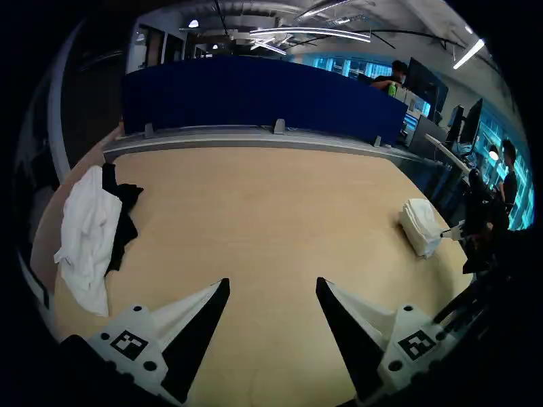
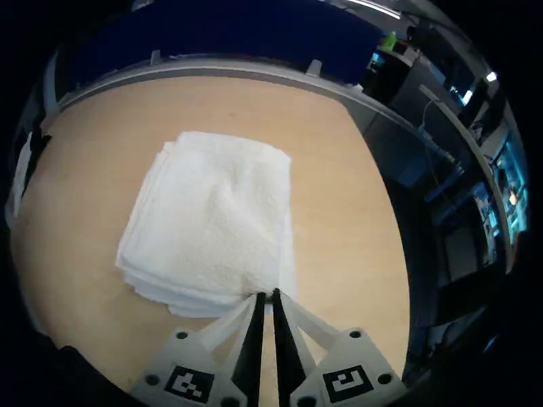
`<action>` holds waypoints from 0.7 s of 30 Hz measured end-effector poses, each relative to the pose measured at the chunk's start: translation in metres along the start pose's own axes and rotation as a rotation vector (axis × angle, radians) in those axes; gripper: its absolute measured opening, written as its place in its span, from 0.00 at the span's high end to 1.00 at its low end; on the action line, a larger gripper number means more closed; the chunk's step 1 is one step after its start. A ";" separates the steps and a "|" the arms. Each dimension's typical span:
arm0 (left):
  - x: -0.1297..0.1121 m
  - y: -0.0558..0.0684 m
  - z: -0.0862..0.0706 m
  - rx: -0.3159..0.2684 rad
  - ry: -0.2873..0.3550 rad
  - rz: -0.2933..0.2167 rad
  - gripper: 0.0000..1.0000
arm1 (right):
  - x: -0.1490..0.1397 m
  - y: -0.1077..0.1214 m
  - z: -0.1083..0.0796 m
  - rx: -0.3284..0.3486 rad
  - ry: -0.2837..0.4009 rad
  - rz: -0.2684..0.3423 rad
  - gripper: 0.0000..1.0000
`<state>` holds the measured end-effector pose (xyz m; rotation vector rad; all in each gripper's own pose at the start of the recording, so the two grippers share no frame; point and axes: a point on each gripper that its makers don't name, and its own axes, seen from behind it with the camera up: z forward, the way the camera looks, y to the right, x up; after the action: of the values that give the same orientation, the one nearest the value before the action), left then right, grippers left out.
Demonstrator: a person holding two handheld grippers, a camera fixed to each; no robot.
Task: Fold towel
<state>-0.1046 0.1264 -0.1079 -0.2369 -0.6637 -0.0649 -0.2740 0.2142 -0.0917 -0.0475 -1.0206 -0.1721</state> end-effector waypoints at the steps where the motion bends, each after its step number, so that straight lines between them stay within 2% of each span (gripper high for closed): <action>1: 0.000 0.000 0.000 -0.001 0.000 0.000 0.06 | 0.000 0.000 -0.001 -0.003 0.005 0.000 0.89; 8: 0.002 0.000 -0.002 -0.008 0.002 0.003 0.06 | 0.000 0.002 -0.011 -0.034 0.043 0.008 0.77; 13: 0.005 0.000 -0.001 -0.013 0.005 0.009 0.06 | 0.003 0.003 -0.016 -0.046 0.067 0.020 0.61; 21: 0.006 0.000 -0.002 -0.020 0.009 0.010 0.06 | 0.005 0.010 -0.027 -0.074 0.083 0.020 0.56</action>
<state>-0.0983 0.1257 -0.1056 -0.2594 -0.6534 -0.0632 -0.2468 0.2198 -0.1014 -0.1168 -0.9307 -0.1919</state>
